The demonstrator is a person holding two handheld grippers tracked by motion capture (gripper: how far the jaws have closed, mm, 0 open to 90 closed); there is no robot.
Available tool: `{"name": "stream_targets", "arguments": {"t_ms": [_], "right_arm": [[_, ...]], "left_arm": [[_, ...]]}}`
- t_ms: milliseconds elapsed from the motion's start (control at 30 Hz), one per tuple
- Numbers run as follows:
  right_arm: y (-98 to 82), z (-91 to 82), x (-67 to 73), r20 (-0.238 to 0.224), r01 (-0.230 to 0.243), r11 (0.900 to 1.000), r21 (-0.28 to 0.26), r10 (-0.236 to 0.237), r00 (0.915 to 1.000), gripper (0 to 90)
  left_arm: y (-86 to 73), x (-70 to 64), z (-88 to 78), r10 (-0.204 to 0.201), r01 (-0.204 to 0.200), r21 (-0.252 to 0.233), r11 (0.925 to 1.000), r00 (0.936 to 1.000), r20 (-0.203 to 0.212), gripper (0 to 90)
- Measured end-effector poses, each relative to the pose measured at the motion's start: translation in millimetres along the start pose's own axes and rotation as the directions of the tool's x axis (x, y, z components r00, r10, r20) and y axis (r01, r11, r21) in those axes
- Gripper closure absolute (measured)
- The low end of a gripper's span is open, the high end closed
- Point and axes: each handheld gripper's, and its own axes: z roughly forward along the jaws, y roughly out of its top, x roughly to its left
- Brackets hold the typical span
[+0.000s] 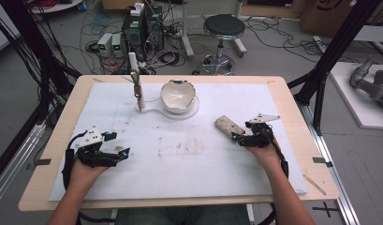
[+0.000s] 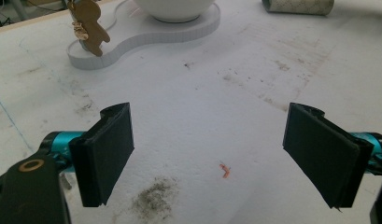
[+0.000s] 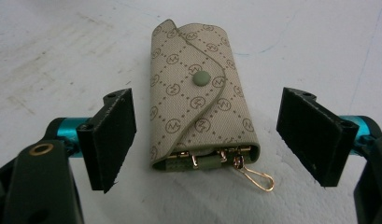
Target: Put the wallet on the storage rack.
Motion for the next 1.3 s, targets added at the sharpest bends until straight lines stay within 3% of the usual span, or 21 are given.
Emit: {"name": "stream_targets", "arguments": {"t_ms": [133, 333, 667, 967, 1167, 1300], "right_arm": [[0.7, 9.4, -0.6, -0.002, 0.008, 0.999, 0.032, -0.008, 1.0000, 20.1], [-3.4, 22.8, 2.0, -0.024, 0.033, 0.991, 0.129, -0.030, 0.9992, 19.4], [-3.7, 22.7, 0.8, -0.027, 0.026, 0.992, 0.125, -0.023, 0.9994, 19.9], [-4.5, 18.8, -3.7, -0.029, 0.041, 0.993, 0.112, -0.038, 0.9989, 34.8], [-3.1, 16.7, -2.6, -0.019, 0.051, 0.993, 0.110, -0.049, 0.9986, 36.9], [0.5, 9.4, -0.1, -0.008, 0.059, 0.995, 0.077, -0.058, 0.9983, 37.0]], "left_arm": [[-0.8, 0.1, 0.7, -0.003, 0.003, 0.004, 1.0000, 1.0000, 0.001, 16.2], [-1.0, -0.7, 1.8, 0.002, -0.002, 0.008, 1.0000, 1.0000, 0.003, 16.2], [-1.0, -1.8, 1.1, 0.006, -0.006, 0.012, 0.9999, 1.0000, 0.006, 16.2], [-0.5, -2.7, 0.8, 0.011, -0.011, 0.012, 0.9999, 0.9999, 0.007, 16.2], [-0.2, -3.1, 0.0, 0.011, -0.011, 0.009, 0.9999, 0.9999, 0.007, 16.2], [-0.1, -2.5, -0.2, 0.012, -0.012, 0.009, 0.9999, 0.9999, 0.006, 16.2]]}}
